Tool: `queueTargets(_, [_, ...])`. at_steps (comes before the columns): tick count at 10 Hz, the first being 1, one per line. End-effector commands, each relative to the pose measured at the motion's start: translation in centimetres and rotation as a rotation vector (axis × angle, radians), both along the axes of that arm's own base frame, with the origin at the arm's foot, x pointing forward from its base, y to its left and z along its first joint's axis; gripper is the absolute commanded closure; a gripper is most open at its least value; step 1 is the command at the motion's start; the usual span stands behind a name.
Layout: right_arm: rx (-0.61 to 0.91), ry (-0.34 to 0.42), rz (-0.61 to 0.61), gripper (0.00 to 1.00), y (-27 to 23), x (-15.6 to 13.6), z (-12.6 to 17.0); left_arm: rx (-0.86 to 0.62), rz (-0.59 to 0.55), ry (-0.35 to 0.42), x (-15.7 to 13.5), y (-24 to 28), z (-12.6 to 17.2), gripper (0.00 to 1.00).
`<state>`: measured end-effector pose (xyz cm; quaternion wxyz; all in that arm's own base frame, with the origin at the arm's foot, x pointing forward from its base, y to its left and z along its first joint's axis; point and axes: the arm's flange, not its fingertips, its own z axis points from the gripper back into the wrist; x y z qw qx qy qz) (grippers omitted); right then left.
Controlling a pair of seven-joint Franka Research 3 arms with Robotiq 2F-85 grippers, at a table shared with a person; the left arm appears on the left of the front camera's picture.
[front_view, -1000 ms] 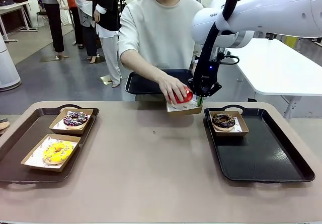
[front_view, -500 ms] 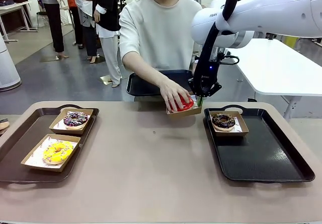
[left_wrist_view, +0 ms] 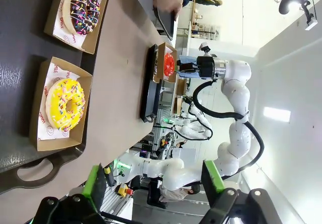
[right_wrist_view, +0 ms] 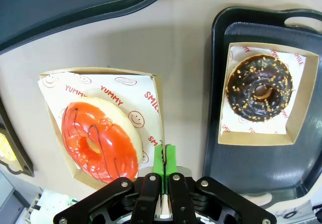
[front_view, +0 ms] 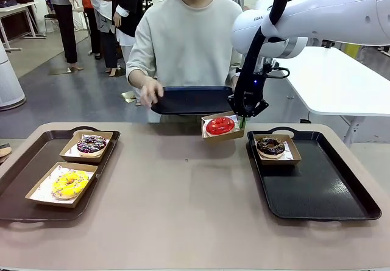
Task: Individually package the donuts and arrange them on the tray.
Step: Place the picked Paper togo box on the Handle tray.
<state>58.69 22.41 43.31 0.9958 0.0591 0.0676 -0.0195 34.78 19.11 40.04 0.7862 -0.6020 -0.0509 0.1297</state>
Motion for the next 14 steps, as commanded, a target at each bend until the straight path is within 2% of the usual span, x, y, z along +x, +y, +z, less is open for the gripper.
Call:
queueTargets(1, [0.000,-0.004,-0.001,1.00,-0.1,-0.1,0.3,-0.012,0.000,-0.005,-0.2,0.1,0.1,0.00])
queueTargets(4, [0.000,0.000,0.000,0.99,0.0,0.0,0.0,-0.012,0.000,-0.005,-0.2,0.1,0.1,0.00])
queueTargets(5, [-0.017,-0.016,0.033,0.99,-1.4,-2.5,0.6,-0.012,0.000,-0.005,-0.2,0.1,0.1,0.00])
queueTargets(8, [-0.025,-0.080,-0.052,0.99,-8.9,-9.7,4.3,-0.012,0.000,-0.005,-0.2,0.1,0.1,0.00])
queueTargets(9, [0.017,-0.065,-0.086,0.99,-11.5,-11.0,4.6,-0.012,0.000,-0.005,-0.2,0.1,0.1,0.00])
queueTargets(11, [-0.016,-0.045,-0.116,0.99,-16.4,-13.2,3.0,-0.012,0.000,-0.005,-0.2,0.1,0.1,0.00])
queueTargets(14, [0.031,-0.102,-0.097,0.99,-20.1,-16.4,0.7,-0.012,0.000,-0.005,-0.2,0.1,0.1,0.00])
